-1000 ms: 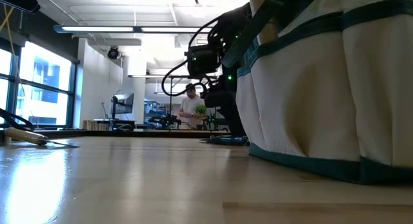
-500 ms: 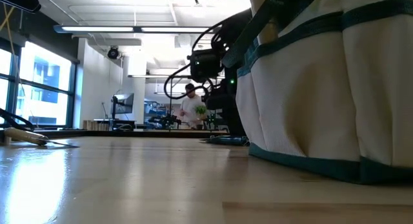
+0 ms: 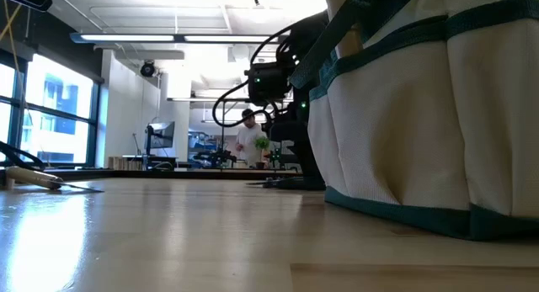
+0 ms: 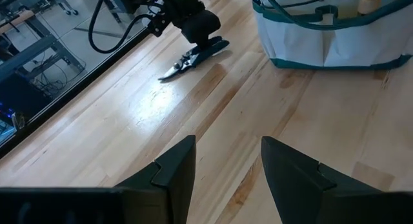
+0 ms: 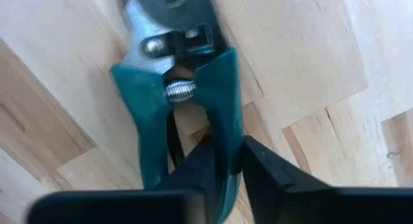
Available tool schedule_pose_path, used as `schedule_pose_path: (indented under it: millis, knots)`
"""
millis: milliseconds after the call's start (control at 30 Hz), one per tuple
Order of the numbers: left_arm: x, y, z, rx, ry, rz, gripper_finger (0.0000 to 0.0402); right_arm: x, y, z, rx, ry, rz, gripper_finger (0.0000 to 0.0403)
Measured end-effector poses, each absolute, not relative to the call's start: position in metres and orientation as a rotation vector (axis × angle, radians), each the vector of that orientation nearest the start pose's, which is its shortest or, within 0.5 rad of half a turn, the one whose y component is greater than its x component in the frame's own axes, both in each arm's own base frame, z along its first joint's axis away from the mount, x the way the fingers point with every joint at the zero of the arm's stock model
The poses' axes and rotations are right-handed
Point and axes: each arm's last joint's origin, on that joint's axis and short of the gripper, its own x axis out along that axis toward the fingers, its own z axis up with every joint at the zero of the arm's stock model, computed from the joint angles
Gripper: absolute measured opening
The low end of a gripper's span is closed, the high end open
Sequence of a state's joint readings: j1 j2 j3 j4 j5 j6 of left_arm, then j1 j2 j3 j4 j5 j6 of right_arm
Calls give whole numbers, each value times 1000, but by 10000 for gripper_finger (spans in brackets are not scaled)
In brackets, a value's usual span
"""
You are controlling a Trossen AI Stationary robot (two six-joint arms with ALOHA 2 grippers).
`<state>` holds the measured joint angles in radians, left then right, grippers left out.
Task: Pick & Place Garden tools in Gardening bag
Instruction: Put the green shear scissors into the gardening bag
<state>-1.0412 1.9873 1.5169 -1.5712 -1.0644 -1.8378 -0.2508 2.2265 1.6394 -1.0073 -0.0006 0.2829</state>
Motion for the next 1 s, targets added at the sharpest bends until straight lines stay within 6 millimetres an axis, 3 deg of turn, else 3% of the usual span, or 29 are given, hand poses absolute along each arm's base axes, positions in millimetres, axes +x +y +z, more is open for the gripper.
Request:
schedule_pose_path:
  millis: [33,233,433,667,1000]
  knots:
    - [191,-277,214,70,519,700,168,403,-103,130,420,1554,-420,35]
    - [191,-277,215,70,518,700,168,402,-103,133,393,1549,-441,34]
    - [192,-276,214,71,514,700,168,403,-94,151,280,1490,-470,34]
    - [192,-277,215,83,474,686,168,401,-76,197,185,1348,-491,34]
    - [196,-275,217,99,418,673,168,391,-21,268,-21,1087,-484,34]
